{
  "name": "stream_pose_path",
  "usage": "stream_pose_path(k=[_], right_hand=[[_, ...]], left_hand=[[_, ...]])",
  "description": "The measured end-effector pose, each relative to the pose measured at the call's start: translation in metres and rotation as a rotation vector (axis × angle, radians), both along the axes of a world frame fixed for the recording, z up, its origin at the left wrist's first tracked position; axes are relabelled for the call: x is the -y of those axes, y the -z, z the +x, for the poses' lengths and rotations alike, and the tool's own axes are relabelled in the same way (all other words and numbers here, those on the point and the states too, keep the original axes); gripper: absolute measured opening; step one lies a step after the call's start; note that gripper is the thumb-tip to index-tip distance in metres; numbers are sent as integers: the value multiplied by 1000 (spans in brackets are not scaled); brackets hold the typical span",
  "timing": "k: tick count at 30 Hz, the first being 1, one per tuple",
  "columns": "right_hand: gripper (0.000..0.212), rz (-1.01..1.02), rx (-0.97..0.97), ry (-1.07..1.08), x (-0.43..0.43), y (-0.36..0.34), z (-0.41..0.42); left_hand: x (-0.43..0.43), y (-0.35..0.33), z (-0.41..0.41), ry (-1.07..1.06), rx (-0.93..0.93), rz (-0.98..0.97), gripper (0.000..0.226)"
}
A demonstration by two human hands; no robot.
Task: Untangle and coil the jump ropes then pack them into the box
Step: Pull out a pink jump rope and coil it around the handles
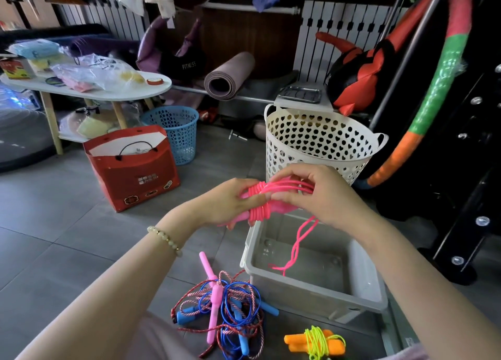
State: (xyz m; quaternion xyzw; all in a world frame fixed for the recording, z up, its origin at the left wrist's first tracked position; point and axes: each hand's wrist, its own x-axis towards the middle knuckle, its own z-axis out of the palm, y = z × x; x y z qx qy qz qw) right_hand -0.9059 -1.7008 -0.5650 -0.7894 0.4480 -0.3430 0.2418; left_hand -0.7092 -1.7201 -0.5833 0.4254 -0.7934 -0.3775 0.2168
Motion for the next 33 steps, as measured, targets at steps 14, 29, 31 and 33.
stream_pose_path(k=[14, 29, 31, 33], right_hand=[[35, 446, -22, -175, -3, 3, -5], [64, 787, 527, -365, -14, -1, -15], [71, 737, 490, -353, -17, -4, -14], [68, 648, 471, -367, -23, -6, -11]], left_hand=[[-27, 9, -25, 113, 433, -302, 37], [-28, 11, -13, 65, -217, -69, 38], [-28, 10, -12, 49, -307, -30, 37], [-26, 10, -13, 31, -381, -30, 42]])
